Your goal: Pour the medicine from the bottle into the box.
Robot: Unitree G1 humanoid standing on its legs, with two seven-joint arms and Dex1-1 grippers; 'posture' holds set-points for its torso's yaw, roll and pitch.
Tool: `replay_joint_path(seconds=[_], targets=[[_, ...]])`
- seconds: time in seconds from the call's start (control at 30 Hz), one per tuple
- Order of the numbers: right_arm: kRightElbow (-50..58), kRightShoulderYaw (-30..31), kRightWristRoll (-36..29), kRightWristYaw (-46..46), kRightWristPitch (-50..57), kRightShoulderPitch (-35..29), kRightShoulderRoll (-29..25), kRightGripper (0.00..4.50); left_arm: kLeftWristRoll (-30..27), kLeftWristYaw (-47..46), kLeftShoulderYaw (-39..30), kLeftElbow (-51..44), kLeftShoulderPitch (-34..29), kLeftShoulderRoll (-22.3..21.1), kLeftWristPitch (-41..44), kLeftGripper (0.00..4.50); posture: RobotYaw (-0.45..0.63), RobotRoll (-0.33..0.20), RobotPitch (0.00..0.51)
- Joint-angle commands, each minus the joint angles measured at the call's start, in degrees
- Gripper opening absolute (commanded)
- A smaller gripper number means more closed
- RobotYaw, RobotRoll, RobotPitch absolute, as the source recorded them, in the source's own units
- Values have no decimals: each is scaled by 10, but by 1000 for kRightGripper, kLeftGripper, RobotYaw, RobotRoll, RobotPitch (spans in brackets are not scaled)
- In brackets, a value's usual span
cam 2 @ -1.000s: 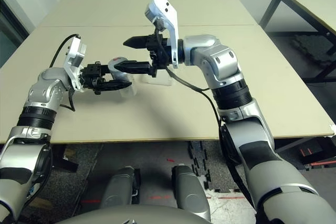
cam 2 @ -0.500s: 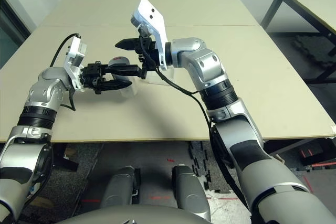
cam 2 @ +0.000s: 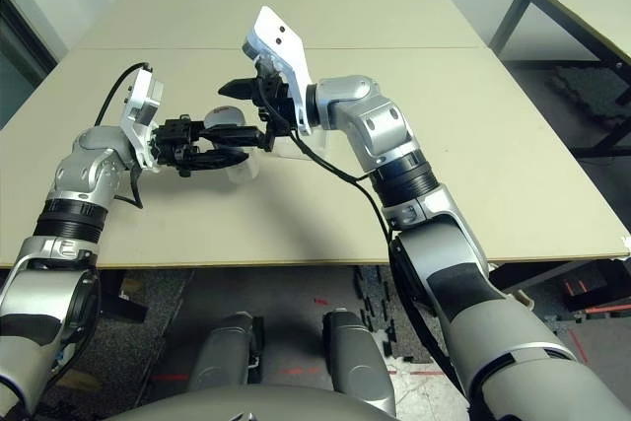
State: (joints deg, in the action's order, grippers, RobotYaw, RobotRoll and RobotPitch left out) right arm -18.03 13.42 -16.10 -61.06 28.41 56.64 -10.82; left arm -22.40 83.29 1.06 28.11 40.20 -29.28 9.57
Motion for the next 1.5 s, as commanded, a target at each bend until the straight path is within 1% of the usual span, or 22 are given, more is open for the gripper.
replay_joint_path(seconds=[0.03,0.4,0.8,1.0,1.5], targets=[[0,8,5,-6,0,-4,-4,4500,1,-1,0,-4,10,0,1,2551,10,0,67],[-26,2,17,-4,-10,-6,-8,4500,-1,0,1,-6,9,2,4,2551,6,0,68],[-36,-8,15,-3,-14,-2,-15,4500,0,2,1,-2,11,0,4,2551,1,0,66],[-15,-17,4,-5,0,-10,-28,4500,-2,1,0,-9,4,-3,6,2551,9,0,56],[50,-18,-23,-11,42,-29,-58,4500,-1,1,-2,-3,4,-6,5,2551,-3,0,62]])
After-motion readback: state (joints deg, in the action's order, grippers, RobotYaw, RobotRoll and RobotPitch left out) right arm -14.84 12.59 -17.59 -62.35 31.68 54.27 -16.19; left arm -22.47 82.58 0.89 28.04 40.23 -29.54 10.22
